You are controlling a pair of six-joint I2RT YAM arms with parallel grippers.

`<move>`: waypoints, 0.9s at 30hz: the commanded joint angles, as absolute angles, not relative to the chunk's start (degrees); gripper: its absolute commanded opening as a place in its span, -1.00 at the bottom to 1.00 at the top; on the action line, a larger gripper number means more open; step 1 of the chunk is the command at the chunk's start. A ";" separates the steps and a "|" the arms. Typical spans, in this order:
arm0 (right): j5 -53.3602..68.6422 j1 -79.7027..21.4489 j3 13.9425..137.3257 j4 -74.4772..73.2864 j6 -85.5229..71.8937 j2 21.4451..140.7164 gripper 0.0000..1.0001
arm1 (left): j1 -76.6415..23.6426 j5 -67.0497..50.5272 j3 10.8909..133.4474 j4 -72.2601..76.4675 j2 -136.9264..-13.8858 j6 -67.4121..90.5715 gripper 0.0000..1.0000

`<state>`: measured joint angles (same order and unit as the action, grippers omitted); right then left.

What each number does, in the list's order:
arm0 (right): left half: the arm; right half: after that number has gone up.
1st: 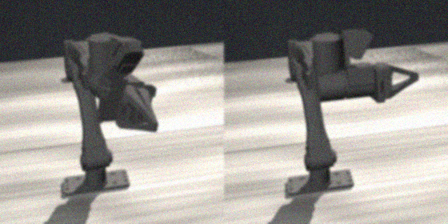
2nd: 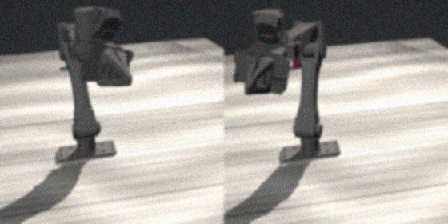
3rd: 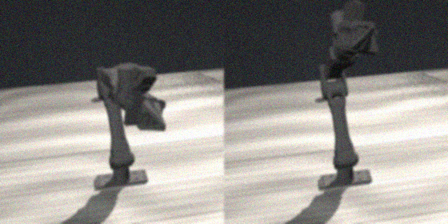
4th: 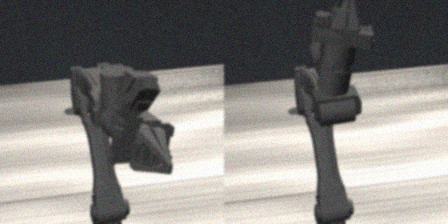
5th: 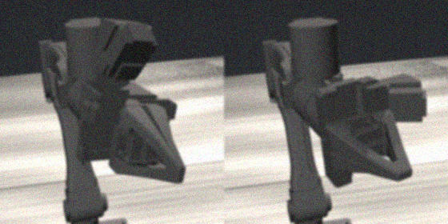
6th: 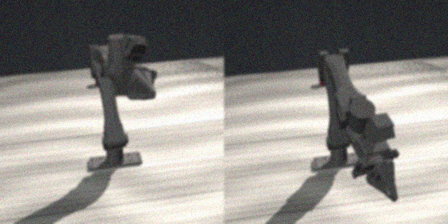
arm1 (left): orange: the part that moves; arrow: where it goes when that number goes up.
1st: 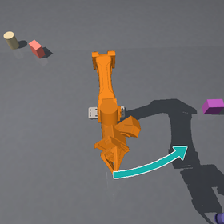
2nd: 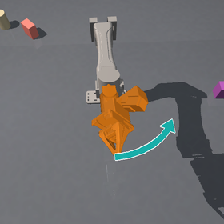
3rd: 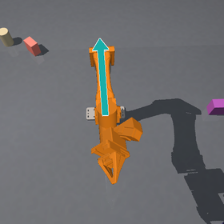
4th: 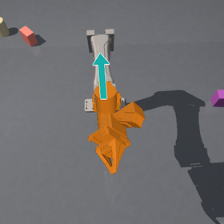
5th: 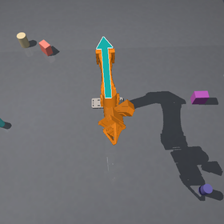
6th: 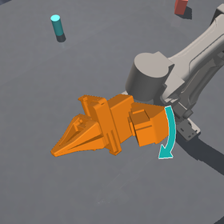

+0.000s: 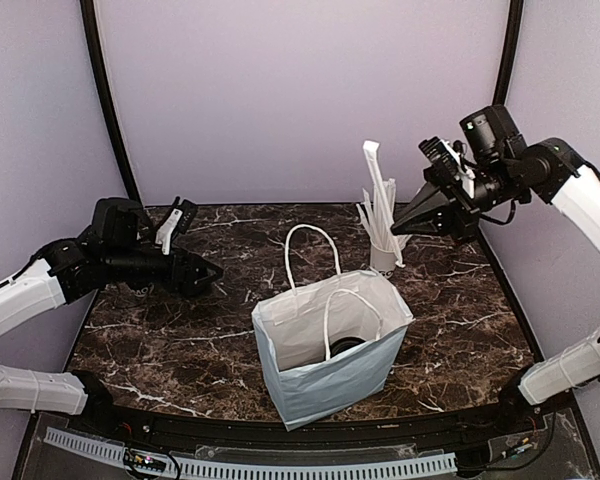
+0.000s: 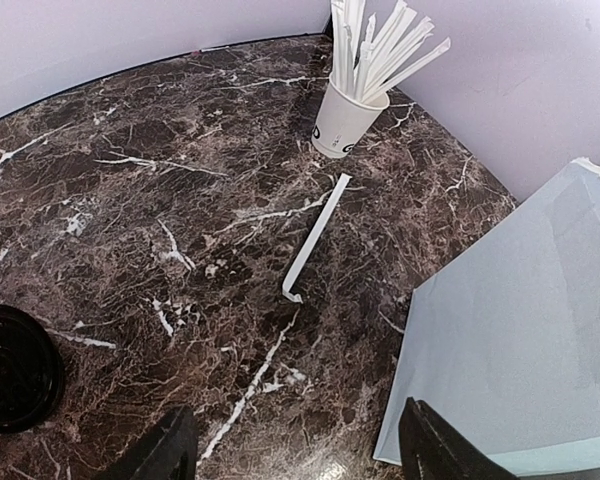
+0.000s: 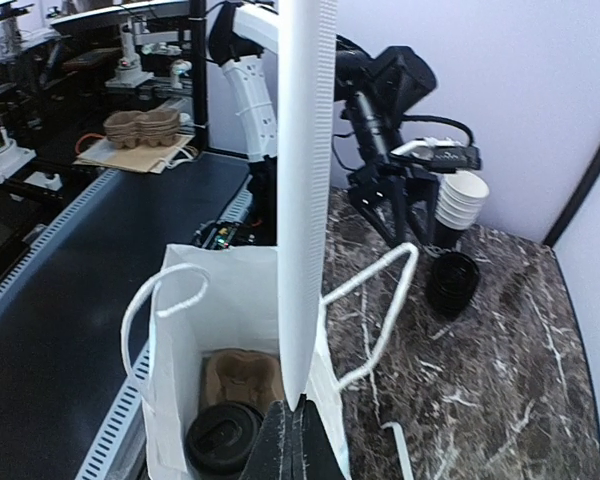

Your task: Pack the takeout coffee

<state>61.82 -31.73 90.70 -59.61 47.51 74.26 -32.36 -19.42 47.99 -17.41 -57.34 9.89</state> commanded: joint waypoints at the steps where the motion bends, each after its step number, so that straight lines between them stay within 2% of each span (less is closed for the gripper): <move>1: 62.24 -39.27 93.94 -59.43 45.59 77.60 -1.00 | -32.08 -18.76 49.96 -17.25 -57.17 10.57 0.43; 7: 61.22 -48.25 94.07 -58.58 44.41 84.09 -1.00 | -32.08 -18.35 50.06 -18.45 -56.72 10.75 0.43; 8: 60.38 -49.43 94.19 -58.42 44.45 85.06 -0.94 | -32.08 -18.32 50.02 -18.52 -56.61 10.86 0.43; 9: 59.35 -50.64 94.40 -58.19 44.54 85.89 -0.83 | -32.08 -18.30 50.02 -18.58 -56.41 10.92 0.43; 12: 58.08 -51.76 95.63 -56.26 42.53 87.60 -0.24 | -32.08 -18.08 49.93 -18.68 -56.10 11.17 0.43; 14: 57.52 -51.76 97.14 -55.74 41.34 88.10 -0.09 | -32.08 -18.03 49.88 -18.74 -55.93 11.14 0.43; 21: 55.09 -50.82 103.75 -56.56 40.34 88.49 -0.08 | -32.08 -18.21 49.06 -18.93 -55.27 10.83 0.43; 27: 46.78 -39.33 107.43 -53.30 34.58 85.29 -0.02 | -32.08 -16.59 49.71 -20.59 -53.78 9.72 0.45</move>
